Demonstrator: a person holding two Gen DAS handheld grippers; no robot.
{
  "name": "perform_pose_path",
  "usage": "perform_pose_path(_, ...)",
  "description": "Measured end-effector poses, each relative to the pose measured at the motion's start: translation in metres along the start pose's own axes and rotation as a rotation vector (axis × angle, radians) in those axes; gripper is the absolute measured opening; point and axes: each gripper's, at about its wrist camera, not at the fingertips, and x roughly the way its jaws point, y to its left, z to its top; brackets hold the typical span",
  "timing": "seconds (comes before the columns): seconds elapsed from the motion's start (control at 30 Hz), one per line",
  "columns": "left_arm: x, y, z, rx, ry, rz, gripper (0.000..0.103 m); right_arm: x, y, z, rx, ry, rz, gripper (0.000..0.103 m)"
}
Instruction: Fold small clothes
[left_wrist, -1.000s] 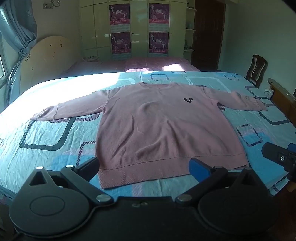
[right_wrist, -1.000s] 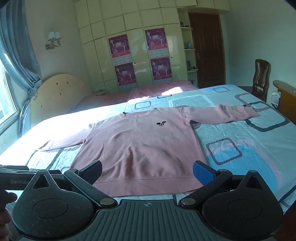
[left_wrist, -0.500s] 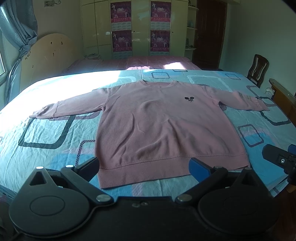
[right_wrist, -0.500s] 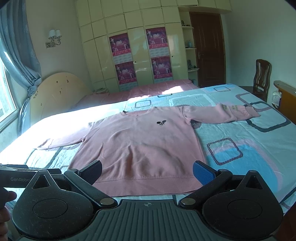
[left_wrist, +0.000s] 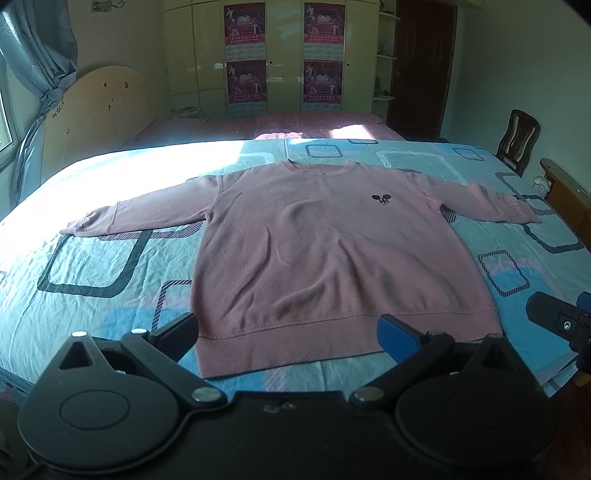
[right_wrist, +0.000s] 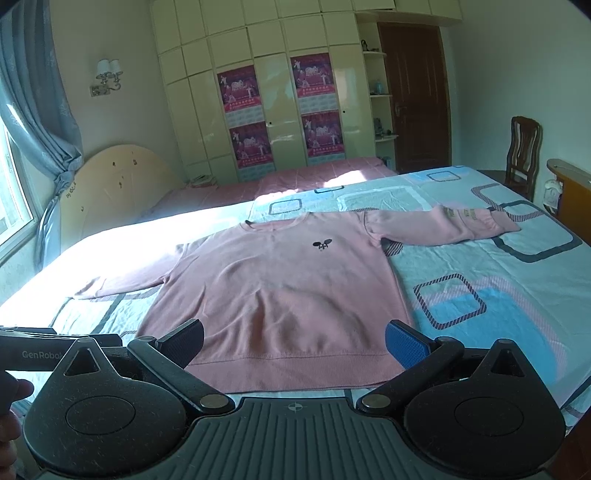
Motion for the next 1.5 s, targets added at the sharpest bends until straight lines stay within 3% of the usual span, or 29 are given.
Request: perform_pose_path(1.5, 0.032, 0.017, 0.017, -0.027, 0.03, 0.041, 0.103, 0.032, 0.01, 0.009, -0.017, 0.014, -0.009, 0.103)
